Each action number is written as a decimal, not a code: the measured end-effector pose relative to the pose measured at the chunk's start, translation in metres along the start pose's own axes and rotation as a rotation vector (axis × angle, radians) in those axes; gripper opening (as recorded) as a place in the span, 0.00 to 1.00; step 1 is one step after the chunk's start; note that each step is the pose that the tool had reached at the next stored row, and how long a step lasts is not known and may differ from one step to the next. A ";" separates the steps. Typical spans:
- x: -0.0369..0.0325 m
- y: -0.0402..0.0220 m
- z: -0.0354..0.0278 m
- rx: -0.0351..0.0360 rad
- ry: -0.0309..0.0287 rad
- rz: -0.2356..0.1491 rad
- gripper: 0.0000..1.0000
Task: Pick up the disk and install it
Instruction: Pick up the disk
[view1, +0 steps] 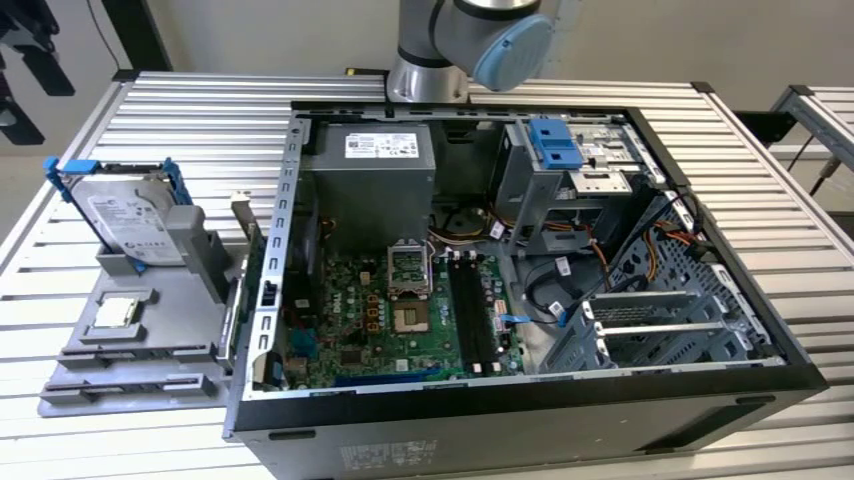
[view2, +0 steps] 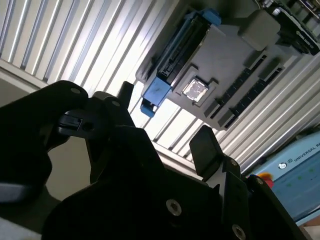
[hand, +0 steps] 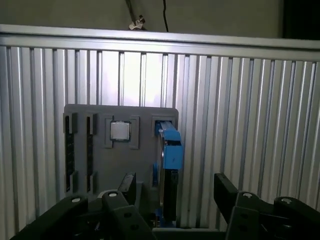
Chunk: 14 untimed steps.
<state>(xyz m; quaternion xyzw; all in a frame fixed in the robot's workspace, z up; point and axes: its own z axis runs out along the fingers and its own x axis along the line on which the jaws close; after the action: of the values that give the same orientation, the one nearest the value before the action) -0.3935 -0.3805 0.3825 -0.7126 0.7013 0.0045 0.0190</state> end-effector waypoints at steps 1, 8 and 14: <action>0.0001 0.0000 0.0019 0.0003 0.0002 0.010 1.00; 0.0008 0.0002 0.0125 -0.0003 -0.0047 0.020 1.00; 0.0018 -0.0026 0.0197 -0.0048 -0.0100 0.013 1.00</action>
<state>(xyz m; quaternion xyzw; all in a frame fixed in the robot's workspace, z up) -0.3905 -0.3816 0.3628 -0.7082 0.7057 0.0099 0.0208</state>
